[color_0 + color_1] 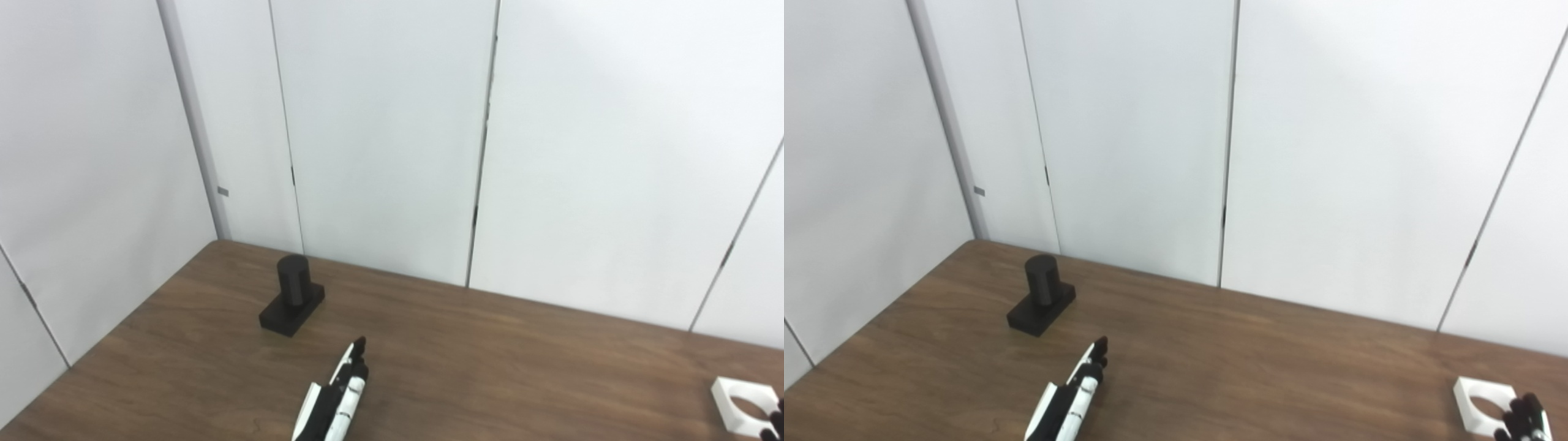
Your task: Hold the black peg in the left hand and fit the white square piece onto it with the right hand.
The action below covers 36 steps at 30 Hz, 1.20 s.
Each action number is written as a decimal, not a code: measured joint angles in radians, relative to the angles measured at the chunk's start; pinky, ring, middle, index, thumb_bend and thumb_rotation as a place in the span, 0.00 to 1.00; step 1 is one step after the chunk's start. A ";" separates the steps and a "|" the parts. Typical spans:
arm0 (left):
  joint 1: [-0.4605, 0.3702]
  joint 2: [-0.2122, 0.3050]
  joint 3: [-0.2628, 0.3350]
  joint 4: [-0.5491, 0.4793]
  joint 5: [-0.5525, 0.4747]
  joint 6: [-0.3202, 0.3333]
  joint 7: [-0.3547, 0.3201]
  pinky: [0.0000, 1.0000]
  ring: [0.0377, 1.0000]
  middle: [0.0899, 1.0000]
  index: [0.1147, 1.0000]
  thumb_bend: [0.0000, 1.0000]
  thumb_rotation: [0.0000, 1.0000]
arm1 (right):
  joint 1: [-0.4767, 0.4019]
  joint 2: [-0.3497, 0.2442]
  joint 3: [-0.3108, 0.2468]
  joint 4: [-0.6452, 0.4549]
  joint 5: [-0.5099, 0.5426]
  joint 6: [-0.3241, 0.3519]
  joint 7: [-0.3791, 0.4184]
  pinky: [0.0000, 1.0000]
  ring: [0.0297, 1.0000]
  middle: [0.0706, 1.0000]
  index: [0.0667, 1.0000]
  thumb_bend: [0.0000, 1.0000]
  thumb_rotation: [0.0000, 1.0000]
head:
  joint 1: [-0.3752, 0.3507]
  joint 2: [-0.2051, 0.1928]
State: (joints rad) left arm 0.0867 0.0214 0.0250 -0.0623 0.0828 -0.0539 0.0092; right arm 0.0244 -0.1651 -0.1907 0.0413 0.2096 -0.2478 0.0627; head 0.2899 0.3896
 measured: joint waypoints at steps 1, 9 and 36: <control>-0.001 0.000 -0.001 0.002 0.001 0.000 0.000 1.00 1.00 1.00 0.99 0.51 0.96 | 0.000 0.000 0.000 0.001 -0.002 -0.002 0.001 1.00 1.00 0.97 1.00 0.74 1.00 | -0.002 -0.002; -0.002 0.001 -0.009 0.006 0.010 0.000 0.012 1.00 1.00 1.00 1.00 0.55 0.99 | 0.000 0.005 -0.006 -0.001 -0.019 0.000 -0.025 1.00 0.98 0.92 1.00 0.69 1.00 | -0.009 -0.002; -0.033 0.166 0.047 -0.089 0.616 0.288 0.228 0.86 0.90 0.93 0.94 0.91 0.49 | -0.003 0.001 0.006 0.003 -0.007 -0.001 0.010 1.00 1.00 0.98 1.00 0.78 1.00 | -0.005 0.009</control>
State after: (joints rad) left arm 0.0533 0.1872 0.0718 -0.1510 0.6992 0.2344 0.2372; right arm 0.0212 -0.1641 -0.1845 0.0440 0.2030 -0.2491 0.0728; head 0.2854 0.3989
